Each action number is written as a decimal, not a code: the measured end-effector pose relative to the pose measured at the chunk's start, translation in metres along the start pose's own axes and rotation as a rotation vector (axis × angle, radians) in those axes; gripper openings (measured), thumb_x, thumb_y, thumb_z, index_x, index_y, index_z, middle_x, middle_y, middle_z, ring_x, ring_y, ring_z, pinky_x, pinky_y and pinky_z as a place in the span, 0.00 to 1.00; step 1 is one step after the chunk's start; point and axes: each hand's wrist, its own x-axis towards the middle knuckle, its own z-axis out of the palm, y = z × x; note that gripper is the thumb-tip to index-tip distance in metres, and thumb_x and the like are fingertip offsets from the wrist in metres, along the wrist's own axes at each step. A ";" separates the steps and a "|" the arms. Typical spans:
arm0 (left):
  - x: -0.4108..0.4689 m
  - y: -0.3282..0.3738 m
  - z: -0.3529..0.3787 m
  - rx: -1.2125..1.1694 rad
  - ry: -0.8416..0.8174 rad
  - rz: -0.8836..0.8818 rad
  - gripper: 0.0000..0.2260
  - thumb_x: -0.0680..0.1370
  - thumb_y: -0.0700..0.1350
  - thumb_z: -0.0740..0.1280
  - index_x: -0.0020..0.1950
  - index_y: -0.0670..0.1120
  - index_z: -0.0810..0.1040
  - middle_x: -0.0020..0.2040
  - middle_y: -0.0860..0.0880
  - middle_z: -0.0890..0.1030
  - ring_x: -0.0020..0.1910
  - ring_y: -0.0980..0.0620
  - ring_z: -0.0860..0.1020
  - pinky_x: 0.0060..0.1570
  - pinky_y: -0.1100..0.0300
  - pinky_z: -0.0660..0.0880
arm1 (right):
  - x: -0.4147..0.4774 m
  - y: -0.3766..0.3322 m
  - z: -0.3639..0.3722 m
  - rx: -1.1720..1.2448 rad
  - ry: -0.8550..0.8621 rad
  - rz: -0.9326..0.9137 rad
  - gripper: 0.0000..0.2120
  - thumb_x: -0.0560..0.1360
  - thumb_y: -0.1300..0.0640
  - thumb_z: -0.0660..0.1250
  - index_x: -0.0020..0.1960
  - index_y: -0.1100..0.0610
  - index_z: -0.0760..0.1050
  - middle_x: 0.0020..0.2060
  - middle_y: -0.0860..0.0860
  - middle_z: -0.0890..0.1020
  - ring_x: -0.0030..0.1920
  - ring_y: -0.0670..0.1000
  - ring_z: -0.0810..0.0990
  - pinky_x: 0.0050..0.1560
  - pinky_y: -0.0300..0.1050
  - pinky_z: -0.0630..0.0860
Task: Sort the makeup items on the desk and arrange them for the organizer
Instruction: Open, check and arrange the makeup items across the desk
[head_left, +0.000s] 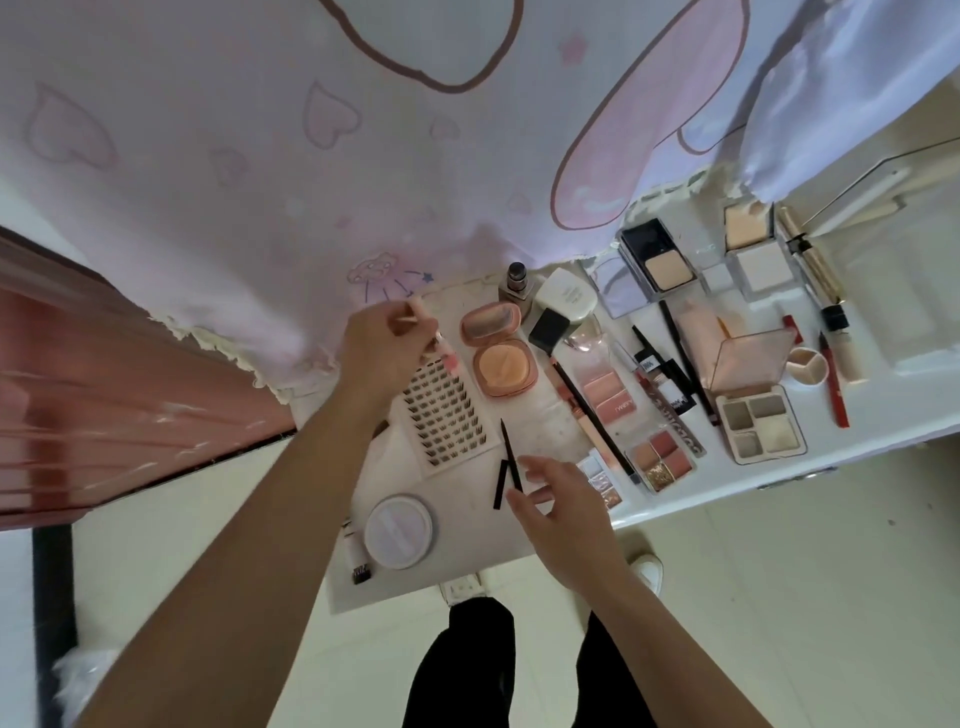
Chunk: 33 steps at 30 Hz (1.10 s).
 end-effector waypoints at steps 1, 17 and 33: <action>0.014 0.003 0.003 0.085 0.003 0.036 0.06 0.76 0.41 0.71 0.43 0.51 0.81 0.41 0.48 0.85 0.41 0.48 0.85 0.48 0.49 0.82 | 0.001 0.002 0.000 -0.018 -0.005 -0.005 0.19 0.79 0.49 0.67 0.69 0.48 0.73 0.56 0.43 0.75 0.48 0.37 0.77 0.44 0.26 0.71; 0.096 -0.003 0.036 0.602 0.023 0.070 0.16 0.74 0.41 0.72 0.59 0.36 0.77 0.56 0.39 0.82 0.56 0.41 0.80 0.47 0.58 0.71 | -0.001 0.012 0.024 -0.403 -0.040 -0.379 0.12 0.79 0.55 0.66 0.62 0.56 0.78 0.52 0.53 0.77 0.46 0.52 0.80 0.45 0.46 0.82; 0.093 -0.002 0.038 0.663 0.003 0.119 0.13 0.74 0.46 0.74 0.54 0.39 0.80 0.52 0.42 0.83 0.54 0.44 0.80 0.46 0.59 0.69 | 0.008 0.008 0.044 -0.418 0.087 -0.385 0.08 0.69 0.60 0.77 0.46 0.56 0.80 0.37 0.50 0.78 0.36 0.51 0.78 0.31 0.44 0.80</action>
